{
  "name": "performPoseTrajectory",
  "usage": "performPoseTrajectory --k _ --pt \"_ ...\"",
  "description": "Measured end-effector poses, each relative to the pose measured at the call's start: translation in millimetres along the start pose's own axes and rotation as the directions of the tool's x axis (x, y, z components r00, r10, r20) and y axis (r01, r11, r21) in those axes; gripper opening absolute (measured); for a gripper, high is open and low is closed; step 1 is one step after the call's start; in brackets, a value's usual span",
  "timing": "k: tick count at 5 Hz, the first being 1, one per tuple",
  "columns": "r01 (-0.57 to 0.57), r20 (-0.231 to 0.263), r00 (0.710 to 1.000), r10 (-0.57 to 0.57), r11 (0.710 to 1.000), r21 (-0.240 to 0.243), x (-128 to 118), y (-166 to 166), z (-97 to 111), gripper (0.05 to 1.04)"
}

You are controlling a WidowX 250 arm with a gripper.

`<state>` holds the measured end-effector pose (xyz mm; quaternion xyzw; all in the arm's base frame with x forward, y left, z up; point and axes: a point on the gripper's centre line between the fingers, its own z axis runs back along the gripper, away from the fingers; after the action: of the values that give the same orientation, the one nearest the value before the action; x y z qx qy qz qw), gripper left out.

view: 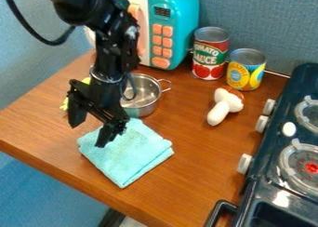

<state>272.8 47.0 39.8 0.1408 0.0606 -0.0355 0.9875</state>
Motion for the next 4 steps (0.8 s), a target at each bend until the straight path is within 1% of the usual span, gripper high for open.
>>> performPoseTrajectory --k 1,2,3,4 --pt "0.003 -0.029 1.0 -0.002 0.998 0.061 3 -6 -14 1.001" --pt "-0.031 -0.016 0.999 0.031 1.0 0.0 3 -19 -16 1.001" --pt "-0.08 -0.023 0.997 0.078 0.993 -0.091 1 -34 -15 1.001" --pt "-0.094 -0.032 0.995 0.09 0.978 -0.184 -7 -63 -9 1.001"
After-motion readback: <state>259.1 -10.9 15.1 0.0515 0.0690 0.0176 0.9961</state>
